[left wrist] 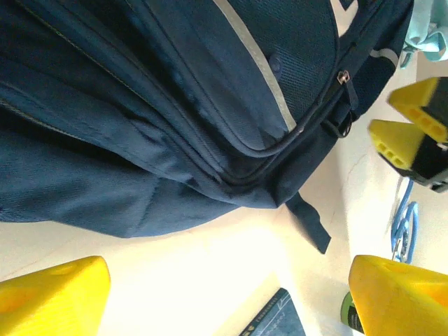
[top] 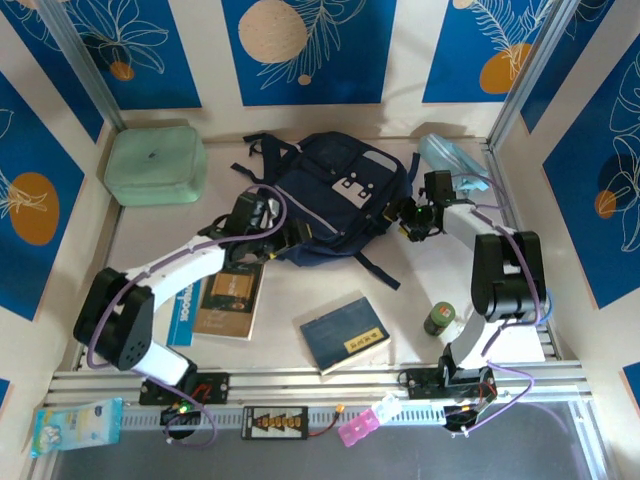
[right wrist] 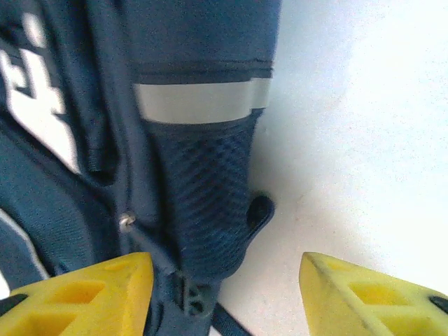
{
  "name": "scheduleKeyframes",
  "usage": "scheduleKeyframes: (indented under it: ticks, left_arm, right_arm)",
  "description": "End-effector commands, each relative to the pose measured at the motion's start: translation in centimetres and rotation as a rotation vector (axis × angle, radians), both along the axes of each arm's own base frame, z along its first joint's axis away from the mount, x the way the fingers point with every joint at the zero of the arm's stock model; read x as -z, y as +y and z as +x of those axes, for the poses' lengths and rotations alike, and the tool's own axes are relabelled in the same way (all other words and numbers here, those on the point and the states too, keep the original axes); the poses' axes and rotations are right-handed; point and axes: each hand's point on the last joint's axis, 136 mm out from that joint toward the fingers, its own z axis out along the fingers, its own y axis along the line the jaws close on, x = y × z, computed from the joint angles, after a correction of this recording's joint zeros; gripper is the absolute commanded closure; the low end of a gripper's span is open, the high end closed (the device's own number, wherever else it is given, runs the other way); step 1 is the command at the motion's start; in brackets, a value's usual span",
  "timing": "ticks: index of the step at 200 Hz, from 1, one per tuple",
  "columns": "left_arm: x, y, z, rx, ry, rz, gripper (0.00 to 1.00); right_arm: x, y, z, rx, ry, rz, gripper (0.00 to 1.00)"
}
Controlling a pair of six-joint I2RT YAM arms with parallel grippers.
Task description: Pack books, pencil case, and school supplies into a backpack
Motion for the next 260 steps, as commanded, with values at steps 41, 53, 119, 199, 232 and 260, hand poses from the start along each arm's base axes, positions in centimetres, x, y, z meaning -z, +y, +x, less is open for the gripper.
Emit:
scheduleKeyframes:
  ticks: [41, 53, 119, 199, 232, 260]
  left_arm:
    - [0.3, -2.5, 0.1, 0.015, 0.002, -0.009, 0.13]
    - [0.4, -2.8, -0.2, 0.023, -0.001, -0.003, 0.14]
    - [1.7, -7.0, -1.1, 0.084, -0.008, -0.046, 0.18]
    - [-0.3, -6.6, 1.8, 0.083, -0.124, 0.008, 0.19]
    - [-0.7, -4.6, 4.7, 0.063, -0.193, 0.141, 0.19]
    - [-0.9, -1.9, 6.9, 0.014, -0.221, 0.248, 0.18]
  right_arm:
    - [0.9, 3.3, 1.0, -0.115, 0.011, 0.083, 0.63]
    - [1.0, 3.6, 1.0, -0.121, 0.009, 0.094, 0.67]
    - [-2.0, 4.5, 0.7, -0.13, -0.052, 0.186, 1.0]
    - [-9.8, 6.5, -1.8, -0.087, -0.122, 0.334, 1.0]
    - [-10.6, 7.3, -3.3, -0.059, -0.109, 0.38, 1.0]
    - [-11.0, 8.8, -4.0, -0.071, -0.112, 0.395, 1.0]
